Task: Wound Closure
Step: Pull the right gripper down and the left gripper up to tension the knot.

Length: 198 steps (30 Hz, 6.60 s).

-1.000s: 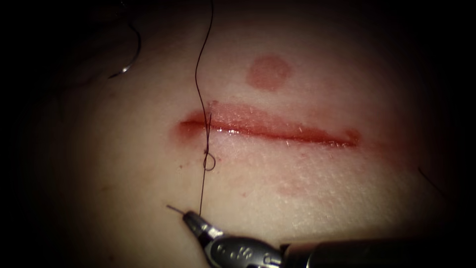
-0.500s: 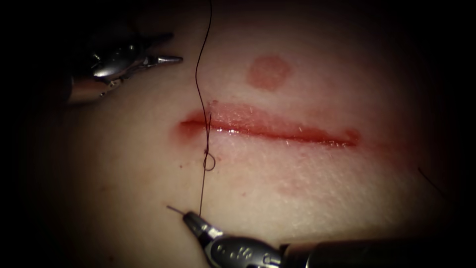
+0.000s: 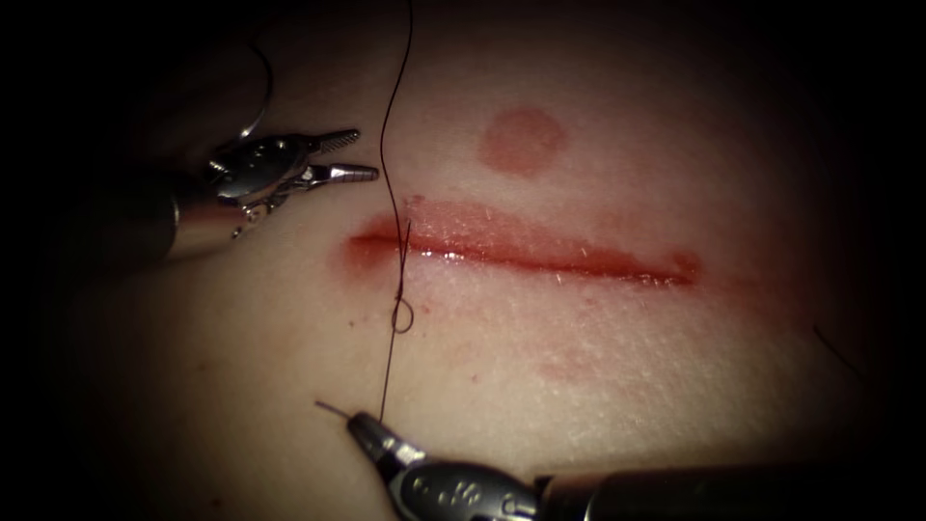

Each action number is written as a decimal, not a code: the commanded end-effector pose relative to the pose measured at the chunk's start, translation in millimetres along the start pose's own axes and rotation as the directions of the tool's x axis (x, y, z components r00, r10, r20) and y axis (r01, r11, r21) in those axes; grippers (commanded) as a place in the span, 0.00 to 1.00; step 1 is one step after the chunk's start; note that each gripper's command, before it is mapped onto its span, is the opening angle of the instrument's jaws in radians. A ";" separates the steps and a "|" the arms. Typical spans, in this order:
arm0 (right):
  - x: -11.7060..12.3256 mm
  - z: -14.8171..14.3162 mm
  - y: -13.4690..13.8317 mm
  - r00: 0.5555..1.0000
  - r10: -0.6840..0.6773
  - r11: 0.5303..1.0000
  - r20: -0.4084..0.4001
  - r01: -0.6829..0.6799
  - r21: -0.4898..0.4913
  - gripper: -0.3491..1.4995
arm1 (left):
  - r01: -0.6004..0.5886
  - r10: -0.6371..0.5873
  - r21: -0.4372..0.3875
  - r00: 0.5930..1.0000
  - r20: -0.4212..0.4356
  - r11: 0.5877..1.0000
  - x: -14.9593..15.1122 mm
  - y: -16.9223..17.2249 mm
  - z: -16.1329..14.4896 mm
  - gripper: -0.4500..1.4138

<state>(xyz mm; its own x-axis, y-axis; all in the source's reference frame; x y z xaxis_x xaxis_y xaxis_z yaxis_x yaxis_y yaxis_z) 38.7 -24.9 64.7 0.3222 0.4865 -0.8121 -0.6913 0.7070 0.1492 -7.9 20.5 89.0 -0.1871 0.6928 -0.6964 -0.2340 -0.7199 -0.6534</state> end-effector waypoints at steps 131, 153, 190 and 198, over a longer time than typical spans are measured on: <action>0.1 -3.3 -5.7 0.999 -0.018 0.994 0.039 0.013 0.110 0.00 | -0.401 0.353 0.333 0.915 0.197 0.854 16.3 -35.7 11.2 0.05; -0.2 -2.3 -4.3 0.999 -0.011 0.996 0.038 0.007 0.088 0.00 | -0.063 0.120 0.242 0.965 -0.232 0.968 11.1 -23.8 6.1 0.59; -0.6 -2.6 -5.0 0.999 -0.016 0.995 0.033 0.013 0.099 0.00 | -0.341 0.358 -0.179 0.931 0.069 0.923 -1.8 -3.0 2.6 0.53; -0.6 -2.5 -5.1 0.999 -0.016 0.995 0.033 0.013 0.099 0.00 | -0.634 0.678 -0.241 0.670 0.302 0.735 -1.5 -3.3 3.5 0.53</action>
<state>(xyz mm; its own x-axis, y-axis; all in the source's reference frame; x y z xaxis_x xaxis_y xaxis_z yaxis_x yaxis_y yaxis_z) 40.0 -29.2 62.5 0.3548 0.4893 -0.7967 -0.6211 0.7603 0.1904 -9.8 22.2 92.4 -0.5774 -0.0203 -0.8162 0.1756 -0.9794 -0.0999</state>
